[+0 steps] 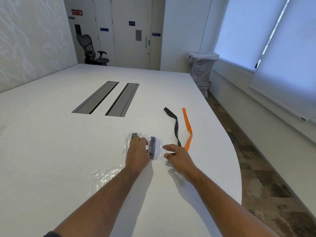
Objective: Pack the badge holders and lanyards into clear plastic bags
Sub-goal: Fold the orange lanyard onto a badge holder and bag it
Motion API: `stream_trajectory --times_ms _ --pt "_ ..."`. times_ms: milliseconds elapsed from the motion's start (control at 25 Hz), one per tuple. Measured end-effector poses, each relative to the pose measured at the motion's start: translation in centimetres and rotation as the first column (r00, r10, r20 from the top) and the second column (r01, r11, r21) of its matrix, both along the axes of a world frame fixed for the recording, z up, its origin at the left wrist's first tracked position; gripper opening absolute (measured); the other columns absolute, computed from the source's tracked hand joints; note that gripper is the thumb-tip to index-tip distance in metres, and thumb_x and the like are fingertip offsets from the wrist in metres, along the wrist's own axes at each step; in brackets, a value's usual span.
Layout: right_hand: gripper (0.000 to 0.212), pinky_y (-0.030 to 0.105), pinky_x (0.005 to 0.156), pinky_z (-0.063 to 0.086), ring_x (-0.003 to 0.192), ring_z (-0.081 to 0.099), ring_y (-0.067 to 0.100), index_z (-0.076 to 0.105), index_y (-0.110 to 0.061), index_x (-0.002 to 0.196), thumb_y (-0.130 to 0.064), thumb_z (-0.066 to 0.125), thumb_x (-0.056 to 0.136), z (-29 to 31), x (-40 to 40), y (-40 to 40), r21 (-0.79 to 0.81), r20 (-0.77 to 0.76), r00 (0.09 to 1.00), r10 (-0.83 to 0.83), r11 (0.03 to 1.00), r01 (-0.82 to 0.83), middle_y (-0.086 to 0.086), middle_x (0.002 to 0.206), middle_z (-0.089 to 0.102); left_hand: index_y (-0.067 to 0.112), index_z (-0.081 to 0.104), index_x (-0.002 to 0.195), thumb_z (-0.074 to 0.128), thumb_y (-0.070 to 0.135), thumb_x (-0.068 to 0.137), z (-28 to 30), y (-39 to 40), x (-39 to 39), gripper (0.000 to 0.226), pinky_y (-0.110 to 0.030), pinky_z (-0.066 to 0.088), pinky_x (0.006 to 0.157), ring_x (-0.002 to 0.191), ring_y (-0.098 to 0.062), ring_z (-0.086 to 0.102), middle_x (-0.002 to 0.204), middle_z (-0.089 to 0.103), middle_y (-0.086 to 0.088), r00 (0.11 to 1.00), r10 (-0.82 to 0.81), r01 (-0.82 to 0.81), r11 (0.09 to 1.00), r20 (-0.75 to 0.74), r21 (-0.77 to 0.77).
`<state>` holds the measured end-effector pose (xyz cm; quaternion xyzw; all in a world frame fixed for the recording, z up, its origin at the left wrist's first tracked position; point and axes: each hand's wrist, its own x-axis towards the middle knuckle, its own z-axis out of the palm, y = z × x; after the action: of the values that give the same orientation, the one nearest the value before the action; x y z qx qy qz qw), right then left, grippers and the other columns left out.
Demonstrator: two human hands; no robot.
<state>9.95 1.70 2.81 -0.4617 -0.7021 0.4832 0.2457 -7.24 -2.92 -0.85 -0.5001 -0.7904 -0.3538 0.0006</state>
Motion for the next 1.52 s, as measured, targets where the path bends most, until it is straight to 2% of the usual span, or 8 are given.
stream_trajectory --times_ms 160,320,520,840,1040,1240,1440,1520 --pt "0.026 0.035 0.093 0.054 0.105 0.067 0.023 0.068 -0.018 0.118 -0.021 0.07 0.092 1.3 3.6 2.8 0.255 0.273 0.944 -0.185 0.96 0.114 0.002 0.119 0.069 0.012 0.071 0.105 0.068 0.011 0.092 1.4 0.5 3.0 0.014 -0.02 0.047 0.074 0.101 -0.024 0.065 0.102 0.067 -0.006 0.978 -0.179 0.183 0.983 0.108 -0.031" --pt "0.069 0.023 0.075 0.048 0.092 0.058 0.015 0.059 -0.02 0.126 -0.06 0.078 0.074 0.9 6.4 4.0 0.159 0.712 0.694 -0.107 0.987 -0.011 0.002 0.121 0.061 0.015 0.059 0.137 0.073 0.041 0.089 1.7 1.1 6.2 0.056 -0.031 0.047 0.094 0.116 -0.022 0.061 0.125 0.064 -0.006 0.924 -0.282 0.356 0.879 0.258 -0.316" --pt "0.086 0.026 0.077 0.052 0.094 0.061 0.018 0.053 -0.024 0.129 -0.067 0.083 0.06 -1.6 7.3 3.2 0.078 0.761 0.649 -0.016 0.995 -0.066 -0.002 0.112 0.056 0.016 0.054 0.142 0.071 0.048 0.089 1.2 1.4 8.0 0.065 -0.041 0.046 0.107 0.13 -0.024 0.051 0.139 0.049 -0.008 0.929 -0.312 0.368 0.82 0.198 -0.439" --pt "0.082 0.024 0.069 0.051 0.093 0.063 0.019 0.046 -0.024 0.123 -0.053 0.088 0.059 -2.8 7.6 2.5 0.111 0.639 0.767 -0.066 0.994 -0.007 0.0 0.115 0.06 0.022 0.057 0.137 0.076 0.043 0.087 1.1 1.4 8.8 0.058 -0.038 0.047 0.106 0.128 -0.024 0.049 0.135 0.047 -0.007 0.927 -0.288 0.363 0.851 0.24 -0.38" --pt "0.038 0.023 0.061 0.042 0.072 0.055 0.007 0.049 -0.025 0.102 -0.041 0.076 0.082 -2.0 8.3 2.5 0.224 0.437 0.868 -0.236 0.963 0.149 -0.007 0.092 0.06 0.025 0.06 0.123 0.074 0.029 0.089 1.8 1.0 9.1 0.037 -0.03 0.044 0.094 0.118 -0.02 0.047 0.121 0.052 -0.003 0.885 -0.342 0.412 0.892 0.318 -0.187" --pt "0.027 0.019 0.056 0.046 0.079 0.064 0.011 0.054 -0.031 0.095 -0.032 0.078 0.084 0.1 8.2 2.0 0.08 0.059 0.963 -0.261 0.963 0.257 -0.013 0.093 0.063 0.027 0.056 0.122 0.069 0.011 0.093 4.3 0.7 9.4 0.036 -0.031 0.056 0.073 0.079 -0.017 0.065 0.089 0.066 -0.005 0.615 -0.396 0.463 0.881 0.682 0.094" --pt "0.011 0.021 0.059 0.056 0.081 0.073 0.016 0.06 -0.03 0.099 -0.041 0.062 0.097 1.9 7.9 1.1 -0.01 -0.209 0.94 -0.269 0.962 0.273 -0.007 0.098 0.073 0.015 0.056 0.126 0.067 0.006 0.096 5.8 0.0 9.2 0.033 -0.026 0.061 0.067 0.082 -0.012 0.075 0.099 0.076 -0.008 0.455 -0.392 0.444 0.878 0.8 0.178" --pt "0.025 0.028 0.067 0.06 0.081 0.076 0.017 0.065 -0.028 0.097 -0.046 0.047 0.103 2.4 8.0 0.8 -0.062 -0.327 0.89 -0.319 0.947 0.317 -0.009 0.09 0.076 0.011 0.058 0.129 0.065 0.004 0.097 6.5 -0.4 8.5 0.033 -0.03 0.061 0.071 0.086 -0.015 0.075 0.098 0.075 -0.01 0.401 -0.419 0.474 0.856 0.815 0.207"
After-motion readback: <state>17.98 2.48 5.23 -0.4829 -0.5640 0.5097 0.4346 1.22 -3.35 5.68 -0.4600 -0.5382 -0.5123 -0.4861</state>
